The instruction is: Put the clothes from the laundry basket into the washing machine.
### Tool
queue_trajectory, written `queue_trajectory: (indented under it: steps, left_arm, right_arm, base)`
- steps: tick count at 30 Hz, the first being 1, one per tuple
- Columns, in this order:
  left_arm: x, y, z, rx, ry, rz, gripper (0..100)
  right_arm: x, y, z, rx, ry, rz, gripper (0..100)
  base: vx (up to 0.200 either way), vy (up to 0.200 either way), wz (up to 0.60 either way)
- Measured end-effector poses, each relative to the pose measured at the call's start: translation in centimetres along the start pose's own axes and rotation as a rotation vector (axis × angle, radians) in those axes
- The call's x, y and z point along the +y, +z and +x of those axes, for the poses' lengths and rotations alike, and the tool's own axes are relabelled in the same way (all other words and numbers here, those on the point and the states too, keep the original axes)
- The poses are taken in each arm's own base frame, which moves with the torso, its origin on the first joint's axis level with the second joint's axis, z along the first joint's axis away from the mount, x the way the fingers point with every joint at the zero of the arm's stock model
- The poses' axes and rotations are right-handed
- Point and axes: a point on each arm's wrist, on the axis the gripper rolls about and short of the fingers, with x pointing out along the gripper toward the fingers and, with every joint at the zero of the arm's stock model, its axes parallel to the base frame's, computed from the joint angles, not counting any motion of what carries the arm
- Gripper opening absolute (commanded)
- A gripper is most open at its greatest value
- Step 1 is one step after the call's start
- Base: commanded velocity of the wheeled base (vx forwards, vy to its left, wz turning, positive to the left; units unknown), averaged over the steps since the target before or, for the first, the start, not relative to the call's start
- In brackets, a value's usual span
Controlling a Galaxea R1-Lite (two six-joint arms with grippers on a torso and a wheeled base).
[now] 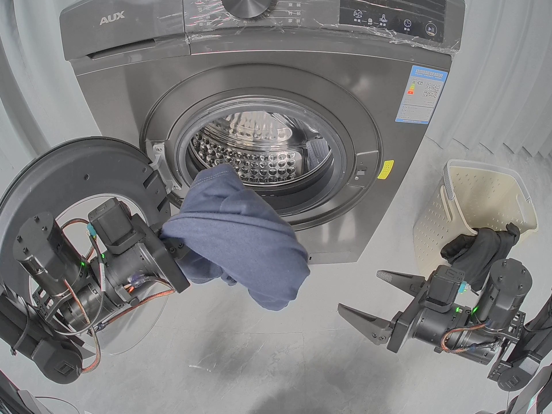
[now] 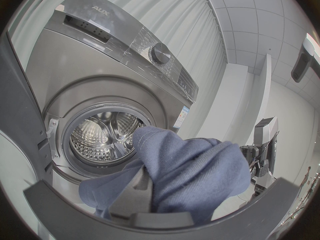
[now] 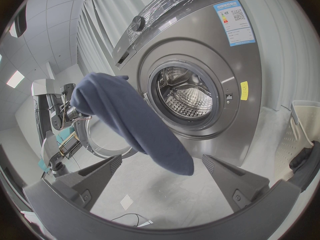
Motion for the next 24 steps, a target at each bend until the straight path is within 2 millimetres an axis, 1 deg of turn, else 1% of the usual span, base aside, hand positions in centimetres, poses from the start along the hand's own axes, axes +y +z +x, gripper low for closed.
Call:
queue_trajectory:
  steps: [9,18,24]
  left_arm:
    - [-0.5,-0.5,-0.4,0.023,-0.01,0.001,0]
    - [-0.5,-0.5,-0.3,0.023,0.002,0.061,0]
    - [-0.2,-1.7,-0.3,0.069,0.021,0.051,0]
  right_arm:
    - [-0.5,0.1,0.1,-0.002,-0.018,0.004,100]
    - [-0.6,0.0,0.1,-0.001,-0.022,0.01,100]
    - [-0.5,-0.1,0.1,0.002,-0.022,0.014,100]
  base:
    - [0.0,0.0,0.0]
    - [0.0,0.0,0.0]
    - [0.0,0.0,0.0]
